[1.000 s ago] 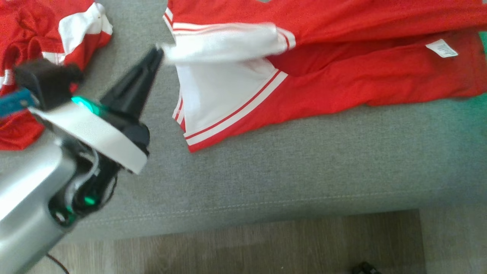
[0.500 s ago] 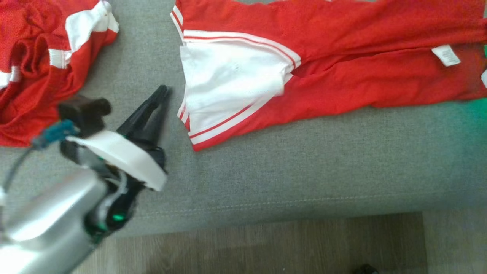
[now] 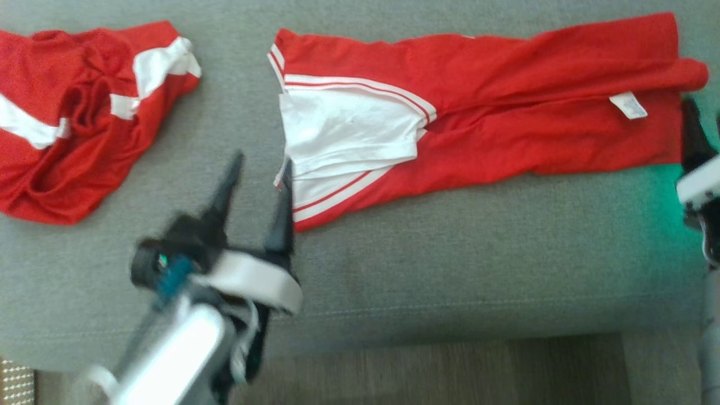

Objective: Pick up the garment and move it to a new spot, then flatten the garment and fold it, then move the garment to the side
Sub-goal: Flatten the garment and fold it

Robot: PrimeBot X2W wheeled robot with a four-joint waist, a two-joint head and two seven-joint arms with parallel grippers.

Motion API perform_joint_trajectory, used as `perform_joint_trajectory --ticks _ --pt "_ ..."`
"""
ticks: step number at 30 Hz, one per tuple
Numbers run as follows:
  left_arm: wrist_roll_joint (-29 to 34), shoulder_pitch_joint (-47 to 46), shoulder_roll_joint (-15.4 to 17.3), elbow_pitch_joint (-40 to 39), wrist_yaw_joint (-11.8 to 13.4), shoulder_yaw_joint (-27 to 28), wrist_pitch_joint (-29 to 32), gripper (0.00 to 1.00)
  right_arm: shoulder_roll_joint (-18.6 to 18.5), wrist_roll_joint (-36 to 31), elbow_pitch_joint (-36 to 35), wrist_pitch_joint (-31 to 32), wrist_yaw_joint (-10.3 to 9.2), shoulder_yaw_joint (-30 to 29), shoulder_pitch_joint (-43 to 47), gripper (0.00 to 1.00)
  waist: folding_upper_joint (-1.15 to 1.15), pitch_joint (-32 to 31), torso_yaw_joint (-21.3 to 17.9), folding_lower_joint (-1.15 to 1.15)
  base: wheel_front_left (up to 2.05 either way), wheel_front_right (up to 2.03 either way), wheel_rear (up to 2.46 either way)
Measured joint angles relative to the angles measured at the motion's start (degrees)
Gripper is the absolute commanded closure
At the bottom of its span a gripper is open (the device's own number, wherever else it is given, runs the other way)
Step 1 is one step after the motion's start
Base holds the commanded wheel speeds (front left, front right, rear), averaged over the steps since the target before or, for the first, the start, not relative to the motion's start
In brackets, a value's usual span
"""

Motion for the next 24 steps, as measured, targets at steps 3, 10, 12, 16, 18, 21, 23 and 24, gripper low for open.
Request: perform_joint_trajectory --ticks 3,10,12,16,18,21,23,24 --pt "7.4 4.04 -2.47 -0.08 0.44 0.97 0.0 0.0 0.52 -2.26 1.51 -1.25 -0.01 -3.72 1.12 0.0 0.0 -1.18 1.03 0.0 0.0 0.0 0.0" --pt "16.36 9.1 -6.91 -0.62 -0.7 3.53 0.0 0.0 -0.55 -8.88 7.47 -2.46 0.0 -11.27 -1.88 0.0 0.0 -2.78 4.81 0.0 0.0 0.0 0.0" --pt "17.68 9.82 -7.91 -0.59 -1.81 3.81 0.0 0.0 -1.72 -11.29 9.24 -2.58 -0.01 -12.43 -3.75 0.0 0.0 -2.96 6.01 0.0 0.0 0.0 0.0" --pt "19.8 10.46 -9.71 -0.41 -3.76 5.31 0.0 0.0 -2.86 -16.69 12.17 -2.33 0.0 -13.96 -7.4 0.0 0.0 -2.89 7.78 0.0 0.0 0.0 0.0" --pt "20.31 10.49 -10.36 0.26 -4.82 5.67 0.0 0.0 -3.05 -19.65 14.17 -1.25 0.0 -14.47 -8.61 0.0 0.0 -2.52 8.19 0.0 0.0 0.0 0.0" --pt "21.08 10.51 -11.61 0.76 -6.21 6.84 0.0 0.0 -3.12 -23.06 17.07 0.27 0.0 -14.83 -8.9 0.0 0.0 -2.1 8.56 0.0 0.0 0.0 0.0" --pt "21.39 10.52 -12.01 1.08 -7.24 7.37 0.0 0.0 -3.02 -24.36 18.76 1.19 0.0 -14.83 -8.97 0.0 0.0 -1.94 8.58 0.0 0.0 0.0 0.0" --pt "21.41 10.52 -12.25 1.36 -7.56 7.65 0.0 0.0 -3.0 -24.72 19.2 1.22 0.0 -14.86 -9.26 0.0 0.0 -1.91 8.51 0.0 0.0 0.0 0.0"
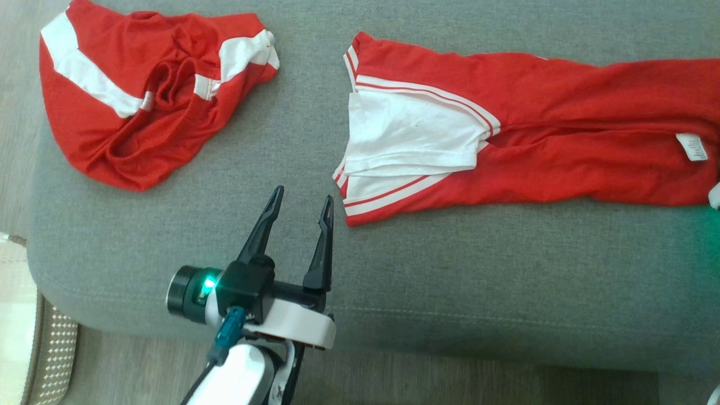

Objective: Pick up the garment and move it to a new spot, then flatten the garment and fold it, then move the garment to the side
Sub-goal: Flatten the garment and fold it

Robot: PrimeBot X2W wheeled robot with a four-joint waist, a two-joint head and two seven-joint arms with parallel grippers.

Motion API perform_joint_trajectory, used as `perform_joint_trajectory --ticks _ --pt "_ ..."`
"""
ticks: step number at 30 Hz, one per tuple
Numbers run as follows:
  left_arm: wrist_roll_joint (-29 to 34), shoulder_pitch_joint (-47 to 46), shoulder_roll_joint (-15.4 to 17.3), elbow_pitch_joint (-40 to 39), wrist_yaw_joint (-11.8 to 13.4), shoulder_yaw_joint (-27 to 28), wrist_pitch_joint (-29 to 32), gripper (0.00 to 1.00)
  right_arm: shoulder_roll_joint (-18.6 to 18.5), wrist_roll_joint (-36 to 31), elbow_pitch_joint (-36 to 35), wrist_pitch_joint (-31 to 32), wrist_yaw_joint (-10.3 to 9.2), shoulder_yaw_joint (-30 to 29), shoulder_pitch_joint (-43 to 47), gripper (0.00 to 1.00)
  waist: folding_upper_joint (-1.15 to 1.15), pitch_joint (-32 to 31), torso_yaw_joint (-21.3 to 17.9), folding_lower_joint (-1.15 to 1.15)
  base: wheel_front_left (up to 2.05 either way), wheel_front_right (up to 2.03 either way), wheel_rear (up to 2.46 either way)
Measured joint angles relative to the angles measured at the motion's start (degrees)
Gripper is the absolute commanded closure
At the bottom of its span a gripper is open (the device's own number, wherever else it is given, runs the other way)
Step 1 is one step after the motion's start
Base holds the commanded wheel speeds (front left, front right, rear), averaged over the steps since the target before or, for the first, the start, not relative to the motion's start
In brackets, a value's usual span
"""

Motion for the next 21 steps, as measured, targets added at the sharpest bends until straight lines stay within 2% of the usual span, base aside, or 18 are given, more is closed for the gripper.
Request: perform_joint_trajectory --ticks 5,6,7,8,10,11,21 --pt "1.52 0.01 -1.09 0.65 -1.74 1.46 0.0 0.0 -0.12 -1.15 3.52 2.81 0.0 0.13 -2.59 0.0 0.0 -0.39 -0.35 0.0 0.0 0.0 0.0" --pt "1.52 0.01 -1.09 0.65 -1.74 1.46 0.0 0.0 -0.12 -1.15 3.52 2.81 0.0 0.13 -2.59 0.04 0.0 -0.39 -0.35 0.0 0.0 0.0 0.0" --pt "1.75 0.02 -1.23 0.7 -2.16 1.6 0.0 0.0 -0.11 -1.12 4.16 3.3 0.0 0.16 -2.88 0.13 0.0 -0.56 -0.44 0.0 0.0 0.0 0.0" --pt "2.04 0.09 -1.37 0.71 -2.33 1.79 0.0 0.0 -0.09 -0.94 4.75 3.78 0.0 0.22 -3.11 0.31 0.0 -0.71 -0.53 0.0 0.0 0.0 0.0" --pt "2.09 0.25 -1.68 0.82 -2.82 2.38 0.0 0.0 -0.05 -0.07 5.69 4.59 0.0 0.71 -3.44 0.9 0.0 -1.01 -0.73 0.0 0.0 0.0 0.0" --pt "2.27 0.34 -1.82 0.93 -3.21 2.78 0.0 0.0 -0.03 0.45 6.1 4.69 0.0 1.08 -3.55 1.0 0.0 -1.16 -0.82 0.0 0.0 0.0 0.0" --pt "4.11 2.56 -2.56 1.05 -4.54 4.94 0.0 0.0 -1.15 1.75 7.51 1.36 0.01 2.27 -2.66 1.0 0.0 -2.7 -2.48 0.0 0.0 0.0 0.0"
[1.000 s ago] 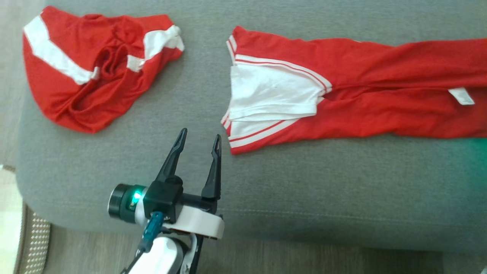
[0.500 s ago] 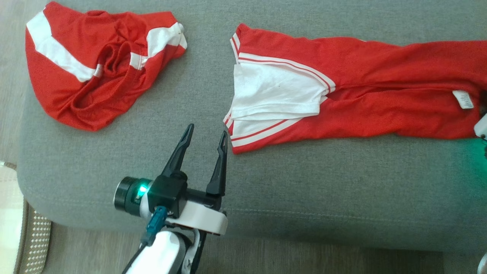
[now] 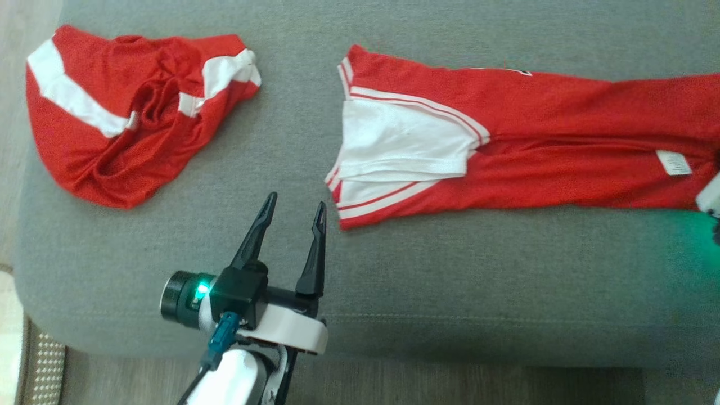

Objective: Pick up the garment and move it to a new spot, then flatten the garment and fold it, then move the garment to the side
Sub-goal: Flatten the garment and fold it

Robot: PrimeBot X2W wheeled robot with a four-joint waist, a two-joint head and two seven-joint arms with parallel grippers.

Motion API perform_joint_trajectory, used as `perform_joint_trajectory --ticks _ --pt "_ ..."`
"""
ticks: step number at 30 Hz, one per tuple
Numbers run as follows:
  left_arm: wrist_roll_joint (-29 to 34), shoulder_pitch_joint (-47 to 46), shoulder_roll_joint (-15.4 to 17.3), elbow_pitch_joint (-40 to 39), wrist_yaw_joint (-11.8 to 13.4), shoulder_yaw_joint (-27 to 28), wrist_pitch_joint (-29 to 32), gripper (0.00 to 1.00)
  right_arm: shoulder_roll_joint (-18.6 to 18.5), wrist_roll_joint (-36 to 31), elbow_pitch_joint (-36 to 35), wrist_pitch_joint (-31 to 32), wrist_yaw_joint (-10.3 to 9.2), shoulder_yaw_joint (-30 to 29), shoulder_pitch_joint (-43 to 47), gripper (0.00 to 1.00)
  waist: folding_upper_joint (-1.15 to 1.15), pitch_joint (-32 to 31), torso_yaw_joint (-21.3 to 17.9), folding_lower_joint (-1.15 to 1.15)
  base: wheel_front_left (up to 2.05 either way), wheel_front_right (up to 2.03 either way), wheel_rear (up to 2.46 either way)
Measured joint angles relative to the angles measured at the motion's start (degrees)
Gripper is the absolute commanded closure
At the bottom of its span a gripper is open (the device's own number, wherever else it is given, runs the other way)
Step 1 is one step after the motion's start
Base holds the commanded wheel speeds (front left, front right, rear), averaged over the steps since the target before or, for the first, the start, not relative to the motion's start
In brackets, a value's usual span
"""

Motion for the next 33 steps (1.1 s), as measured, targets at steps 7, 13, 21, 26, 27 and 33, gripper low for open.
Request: perform_joint_trajectory --ticks 7,13,21,26,27,33 --pt "-0.1 1.53 -0.71 -0.87 -1.69 0.94 0.0 0.0 -4.32 0.25 -4.14 1.55 0.0 2.07 0.08 1.0 0.0 -1.27 -2.64 0.0 0.0 0.0 0.0" --pt "0.43 1.56 -1.1 -1.52 -2.2 1.76 0.0 0.0 -6.06 1.8 -11.91 5.53 -0.01 6.73 -0.16 1.0 0.0 -1.89 -4.27 0.0 0.0 0.0 0.0" --pt "1.18 1.83 -1.44 -0.9 -2.69 2.19 0.0 0.0 -0.94 11.07 -30.22 16.51 -0.01 18.19 2.45 1.0 0.0 -3.82 -5.07 0.0 0.0 0.0 0.0" --pt "1.43 1.96 -1.71 -0.81 -2.82 2.2 0.0 0.0 3.13 15.57 -41.69 21.74 -0.01 23.74 7.65 1.0 0.0 -5.04 -4.87 0.0 0.0 0.0 0.0" --pt "1.43 1.97 -1.74 -0.79 -2.86 2.16 0.0 0.0 3.91 15.93 -43.33 22.34 -0.01 24.52 8.43 1.0 0.0 -5.17 -4.67 0.0 0.0 0.0 0.0" --pt "1.36 2.01 -1.9 -0.67 -3.14 1.97 0.0 0.0 10.07 17.41 -47.56 23.29 -0.02 28.37 10.7 1.0 0.0 -5.18 -2.02 0.0 0.0 0.0 0.0"
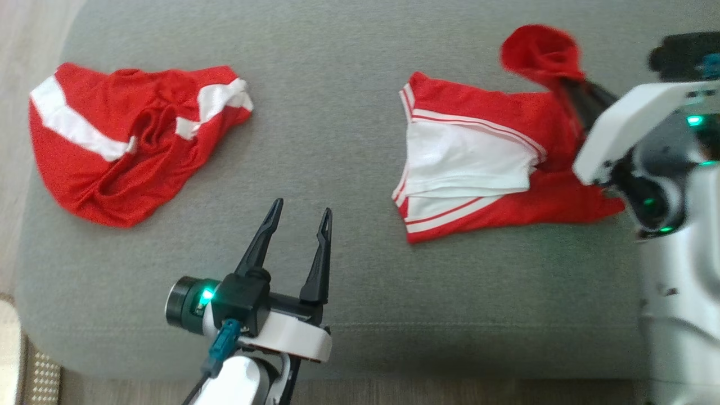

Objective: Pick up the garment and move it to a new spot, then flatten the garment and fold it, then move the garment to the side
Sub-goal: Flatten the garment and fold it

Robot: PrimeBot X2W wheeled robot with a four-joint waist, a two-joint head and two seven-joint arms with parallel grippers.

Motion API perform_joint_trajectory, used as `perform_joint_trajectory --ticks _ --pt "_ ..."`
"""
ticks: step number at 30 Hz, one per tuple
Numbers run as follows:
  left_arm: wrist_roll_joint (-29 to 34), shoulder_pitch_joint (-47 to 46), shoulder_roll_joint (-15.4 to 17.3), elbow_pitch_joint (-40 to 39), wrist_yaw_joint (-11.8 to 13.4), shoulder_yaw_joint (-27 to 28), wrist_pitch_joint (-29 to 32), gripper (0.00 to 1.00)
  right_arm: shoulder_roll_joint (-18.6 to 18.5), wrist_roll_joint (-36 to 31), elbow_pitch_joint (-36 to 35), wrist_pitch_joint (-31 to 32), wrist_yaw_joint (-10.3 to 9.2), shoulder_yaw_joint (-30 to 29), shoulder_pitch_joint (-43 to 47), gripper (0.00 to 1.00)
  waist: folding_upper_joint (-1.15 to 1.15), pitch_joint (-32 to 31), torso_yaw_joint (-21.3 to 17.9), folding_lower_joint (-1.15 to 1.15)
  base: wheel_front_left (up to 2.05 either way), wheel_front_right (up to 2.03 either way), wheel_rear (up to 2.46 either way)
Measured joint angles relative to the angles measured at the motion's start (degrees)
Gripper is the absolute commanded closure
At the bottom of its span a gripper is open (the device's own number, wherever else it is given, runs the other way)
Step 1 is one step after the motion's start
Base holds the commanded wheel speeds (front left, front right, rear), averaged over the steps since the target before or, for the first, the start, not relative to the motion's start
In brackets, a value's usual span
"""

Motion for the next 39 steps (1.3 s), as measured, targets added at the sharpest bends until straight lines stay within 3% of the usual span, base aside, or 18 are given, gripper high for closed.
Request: perform_joint_trajectory --ticks 9,20,21,22,23,31,35,39 --pt "-0.05 -0.02 -0.07 0.27 0.0 -0.53 0.0 0.0 1.9 -0.47 5.67 -4.32 0.0 1.47 0.65 1.0 0.0 0.78 3.63 0.0 0.0 0.0 0.0" --pt "-1.78 -0.2 -0.08 0.71 0.54 -2.24 0.0 0.0 1.9 6.09 18.96 -12.43 0.0 10.61 -2.1 1.0 0.0 1.83 6.51 0.0 0.0 0.0 0.0" --pt "-1.81 -0.23 -0.09 0.77 0.57 -2.27 0.0 0.0 1.91 6.39 20.09 -13.24 0.0 11.37 -2.44 0.96 0.0 1.78 6.58 0.01 0.0 0.0 0.0" --pt "-1.81 -0.27 -0.08 0.82 0.58 -2.32 0.0 0.0 1.91 6.8 21.34 -13.8 0.0 11.93 -2.81 0.57 0.0 1.71 6.65 0.0 0.0 0.0 0.0" --pt "-1.81 -0.29 -0.09 0.82 0.59 -2.38 0.0 0.0 1.9 7.19 22.42 -14.44 0.0 12.32 -3.08 0.0 0.0 1.62 6.7 0.0 0.0 0.0 0.0" --pt "-1.8 -0.24 -0.09 1.01 1.03 -2.41 0.0 0.0 1.97 12.06 23.66 -21.34 0.0 11.99 -5.14 0.0 0.0 0.59 6.3 0.0 0.0 0.0 0.0" --pt "-1.78 -0.21 -0.09 0.69 1.02 -2.15 0.0 0.0 1.32 4.08 19.92 -24.82 0.0 6.41 -5.39 0.0 0.0 0.25 5.32 0.0 0.0 0.0 0.0" --pt "-1.69 -0.19 -0.09 0.46 1.0 -2.18 0.0 0.0 -2.22 -1.37 15.79 -26.27 0.0 1.19 -4.07 0.0 0.0 0.18 4.97 0.0 0.0 0.0 0.0"
